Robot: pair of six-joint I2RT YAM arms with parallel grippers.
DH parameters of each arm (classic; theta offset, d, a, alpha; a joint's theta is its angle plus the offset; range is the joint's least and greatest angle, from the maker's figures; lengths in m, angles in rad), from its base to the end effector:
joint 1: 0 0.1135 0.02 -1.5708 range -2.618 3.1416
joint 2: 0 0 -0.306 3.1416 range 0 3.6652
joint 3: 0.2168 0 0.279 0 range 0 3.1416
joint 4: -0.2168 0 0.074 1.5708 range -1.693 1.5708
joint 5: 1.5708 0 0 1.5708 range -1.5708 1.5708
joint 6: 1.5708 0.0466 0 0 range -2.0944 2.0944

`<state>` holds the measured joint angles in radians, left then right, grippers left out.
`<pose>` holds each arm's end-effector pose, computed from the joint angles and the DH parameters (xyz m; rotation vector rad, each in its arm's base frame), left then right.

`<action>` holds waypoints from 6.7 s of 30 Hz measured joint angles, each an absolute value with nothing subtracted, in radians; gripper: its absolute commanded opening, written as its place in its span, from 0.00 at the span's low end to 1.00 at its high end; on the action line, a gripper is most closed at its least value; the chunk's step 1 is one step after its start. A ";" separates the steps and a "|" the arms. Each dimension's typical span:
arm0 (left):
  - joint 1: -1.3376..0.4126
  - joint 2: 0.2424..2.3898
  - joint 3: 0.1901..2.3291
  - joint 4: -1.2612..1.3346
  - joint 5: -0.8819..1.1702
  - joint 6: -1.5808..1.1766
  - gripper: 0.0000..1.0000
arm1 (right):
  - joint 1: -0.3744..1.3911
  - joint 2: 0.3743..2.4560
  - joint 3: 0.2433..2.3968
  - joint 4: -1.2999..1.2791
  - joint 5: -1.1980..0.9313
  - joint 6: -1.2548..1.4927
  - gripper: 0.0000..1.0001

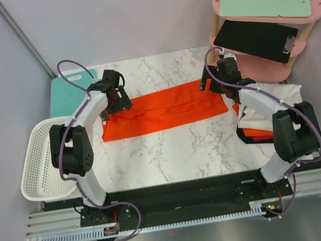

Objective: Fold and stack the t-shirts
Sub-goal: Fold the tshirt

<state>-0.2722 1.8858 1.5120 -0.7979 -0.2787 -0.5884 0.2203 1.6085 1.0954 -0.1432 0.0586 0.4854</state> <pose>0.4239 -0.1050 0.2514 -0.4939 2.6181 0.1148 0.3849 0.0834 0.2643 0.3288 2.2208 0.3199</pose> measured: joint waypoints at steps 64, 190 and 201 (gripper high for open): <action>-0.358 1.704 1.182 -0.600 -0.273 -0.588 0.02 | 0.423 2.064 1.503 -0.283 0.227 0.331 0.00; -0.714 1.656 0.987 -0.633 -0.131 -0.788 0.02 | 0.385 2.384 1.898 -0.303 0.083 0.403 0.00; -0.720 1.479 0.985 -0.626 -0.181 -0.732 0.87 | 0.385 2.112 1.607 -0.220 0.025 0.386 0.13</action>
